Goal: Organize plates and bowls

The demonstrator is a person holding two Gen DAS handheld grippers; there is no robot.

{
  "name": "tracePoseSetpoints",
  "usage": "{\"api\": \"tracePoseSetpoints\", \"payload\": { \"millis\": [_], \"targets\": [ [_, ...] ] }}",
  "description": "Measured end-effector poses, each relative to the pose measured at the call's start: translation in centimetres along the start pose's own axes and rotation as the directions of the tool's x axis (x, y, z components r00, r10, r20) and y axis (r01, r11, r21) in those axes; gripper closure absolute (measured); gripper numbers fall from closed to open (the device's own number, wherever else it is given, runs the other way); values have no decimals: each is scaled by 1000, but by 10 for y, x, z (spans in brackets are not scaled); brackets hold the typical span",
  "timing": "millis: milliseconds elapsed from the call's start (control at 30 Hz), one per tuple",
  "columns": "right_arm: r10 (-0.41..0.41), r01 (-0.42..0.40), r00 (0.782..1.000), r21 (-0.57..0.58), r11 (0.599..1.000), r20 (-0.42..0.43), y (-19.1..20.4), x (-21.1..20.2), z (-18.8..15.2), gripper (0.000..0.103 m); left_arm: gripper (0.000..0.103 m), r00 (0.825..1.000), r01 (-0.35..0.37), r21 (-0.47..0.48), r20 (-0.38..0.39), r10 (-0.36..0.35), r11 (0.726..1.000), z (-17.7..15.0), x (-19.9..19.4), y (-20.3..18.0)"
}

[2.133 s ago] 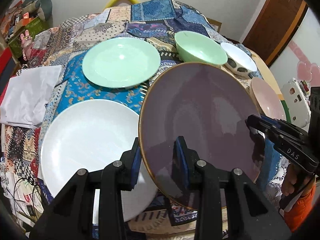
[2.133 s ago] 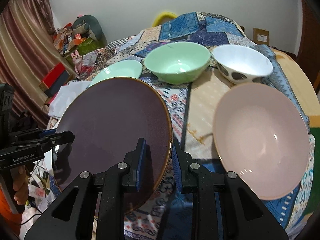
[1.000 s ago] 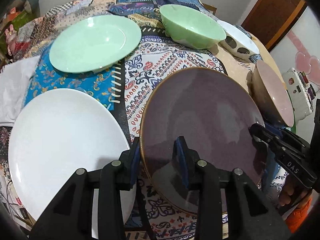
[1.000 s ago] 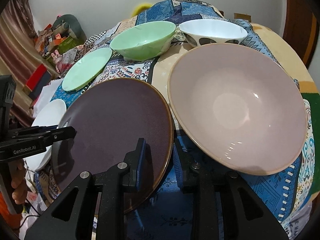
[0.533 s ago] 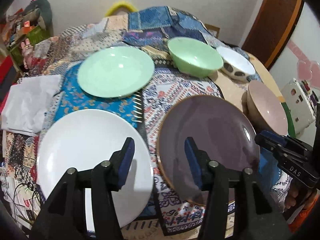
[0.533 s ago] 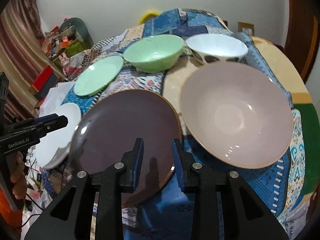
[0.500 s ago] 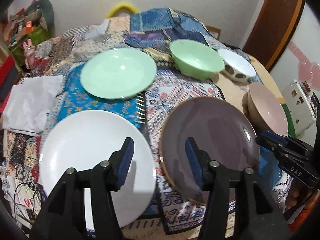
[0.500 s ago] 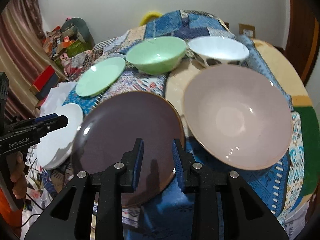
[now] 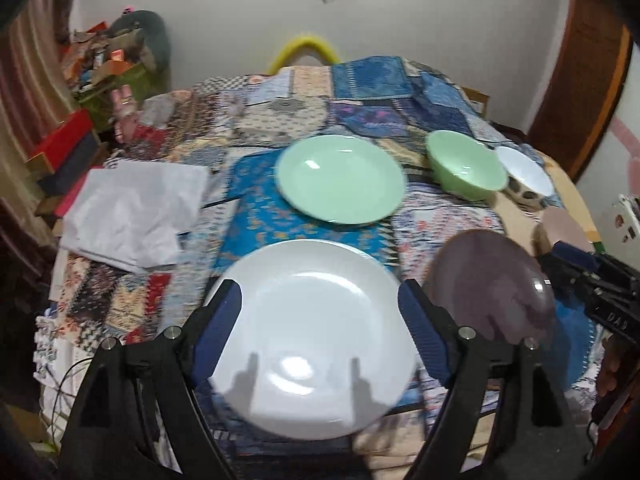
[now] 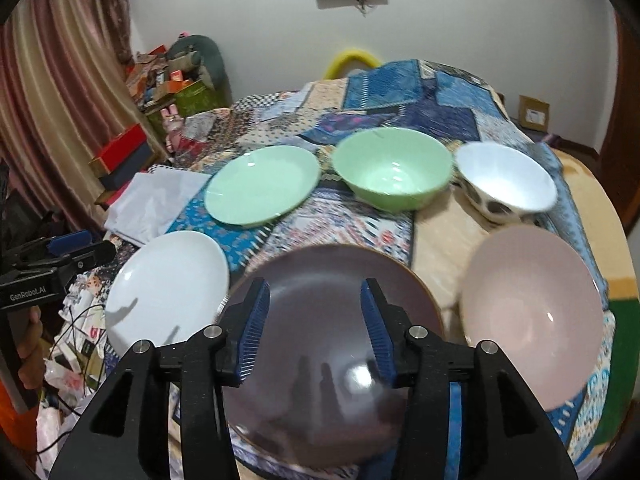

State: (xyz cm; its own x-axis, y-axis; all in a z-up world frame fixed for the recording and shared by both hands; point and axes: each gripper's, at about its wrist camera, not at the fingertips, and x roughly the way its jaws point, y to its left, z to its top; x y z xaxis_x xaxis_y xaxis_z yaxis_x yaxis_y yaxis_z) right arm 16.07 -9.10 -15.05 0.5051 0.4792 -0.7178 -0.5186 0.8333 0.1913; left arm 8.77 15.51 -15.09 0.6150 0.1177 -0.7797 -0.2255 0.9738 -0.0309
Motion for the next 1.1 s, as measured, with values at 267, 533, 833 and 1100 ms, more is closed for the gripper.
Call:
{"api": "tracePoseSetpoints", "payload": {
  "millis": [267,533,833,1100],
  "targets": [
    [65,-68,997,-72,995,-44,34,34,15,54,22,995,-69,-75,-81,62,995,-22,21,50],
    [95,-120,985,-166,979,-147,69,80,20,54,22,983,-89,-154,-170,63,984,-51,50,84],
    [108,-168,957,-211,963,-269,85,123,20,54,32,975,-61,-207,-224,14,976,-71,64,93],
    [118,-203,933,-224,953,-340,90,141,17,75,54,972,20,-225,-225,-72,974,-78,67,87]
  ]
}}
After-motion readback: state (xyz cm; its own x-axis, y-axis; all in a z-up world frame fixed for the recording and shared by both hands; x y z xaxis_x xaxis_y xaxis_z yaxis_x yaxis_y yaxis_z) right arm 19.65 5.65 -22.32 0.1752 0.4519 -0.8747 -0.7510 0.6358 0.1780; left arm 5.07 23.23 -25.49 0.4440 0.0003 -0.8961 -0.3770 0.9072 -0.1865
